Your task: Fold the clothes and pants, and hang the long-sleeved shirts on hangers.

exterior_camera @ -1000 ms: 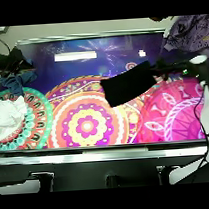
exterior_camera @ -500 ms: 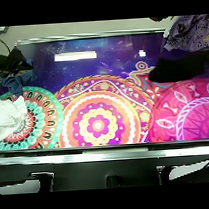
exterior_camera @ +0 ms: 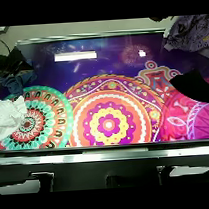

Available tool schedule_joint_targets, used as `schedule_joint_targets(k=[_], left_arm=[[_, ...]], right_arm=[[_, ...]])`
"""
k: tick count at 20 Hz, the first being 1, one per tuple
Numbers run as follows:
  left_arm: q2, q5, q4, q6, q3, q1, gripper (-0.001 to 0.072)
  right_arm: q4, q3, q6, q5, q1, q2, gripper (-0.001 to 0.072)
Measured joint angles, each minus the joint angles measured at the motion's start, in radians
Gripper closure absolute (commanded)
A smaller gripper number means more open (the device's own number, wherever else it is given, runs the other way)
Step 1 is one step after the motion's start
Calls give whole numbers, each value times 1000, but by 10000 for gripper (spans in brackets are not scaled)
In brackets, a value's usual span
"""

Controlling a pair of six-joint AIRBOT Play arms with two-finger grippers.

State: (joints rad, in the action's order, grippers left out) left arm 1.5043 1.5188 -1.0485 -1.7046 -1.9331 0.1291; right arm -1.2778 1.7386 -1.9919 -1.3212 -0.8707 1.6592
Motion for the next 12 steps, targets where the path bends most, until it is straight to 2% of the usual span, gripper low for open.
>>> schedule_joint_targets(k=[6,12], left_arm=[[0,0,0,-5,0,0,685],[0,0,0,-8,0,0,685]], right_arm=[[-195,-377,-13,42,-40,-216,690],[-360,-591,-30,56,-47,-328,689]])
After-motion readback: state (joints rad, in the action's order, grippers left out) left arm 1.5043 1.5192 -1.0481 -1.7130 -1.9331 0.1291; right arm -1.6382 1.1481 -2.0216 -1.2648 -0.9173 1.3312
